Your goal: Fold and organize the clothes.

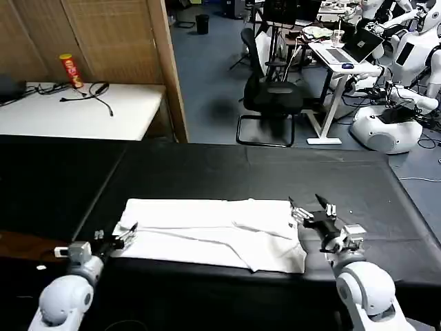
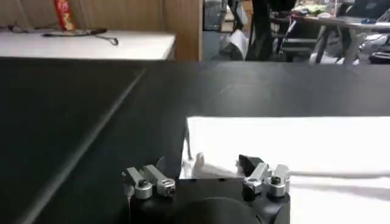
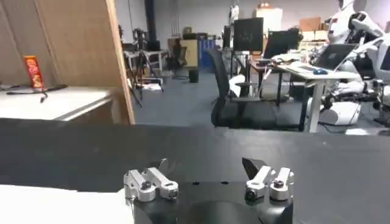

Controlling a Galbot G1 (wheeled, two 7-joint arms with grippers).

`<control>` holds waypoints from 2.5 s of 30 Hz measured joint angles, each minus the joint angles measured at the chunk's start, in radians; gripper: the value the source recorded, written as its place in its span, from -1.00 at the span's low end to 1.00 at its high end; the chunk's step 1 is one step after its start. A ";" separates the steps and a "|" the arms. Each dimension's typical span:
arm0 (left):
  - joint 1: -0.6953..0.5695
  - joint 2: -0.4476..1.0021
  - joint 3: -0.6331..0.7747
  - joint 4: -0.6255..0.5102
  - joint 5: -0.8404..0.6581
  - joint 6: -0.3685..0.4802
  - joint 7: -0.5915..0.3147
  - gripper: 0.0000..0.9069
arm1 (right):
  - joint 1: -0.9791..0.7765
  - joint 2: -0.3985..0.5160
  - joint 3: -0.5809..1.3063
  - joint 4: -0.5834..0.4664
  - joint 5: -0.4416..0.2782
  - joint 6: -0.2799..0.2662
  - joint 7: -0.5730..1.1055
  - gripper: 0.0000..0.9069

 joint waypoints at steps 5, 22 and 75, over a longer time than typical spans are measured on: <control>0.014 -0.022 0.005 -0.005 0.024 -0.008 0.010 -0.72 | -0.002 0.001 0.002 0.008 0.000 0.007 -0.014 0.94; 0.018 0.039 -0.052 0.015 0.278 -0.109 0.075 -1.00 | -0.028 0.006 0.025 0.040 0.000 0.018 -0.022 0.94; -0.140 -0.240 0.460 -0.139 -0.031 0.033 -0.105 -1.00 | -0.176 0.084 0.107 0.100 -0.092 0.049 -0.021 0.94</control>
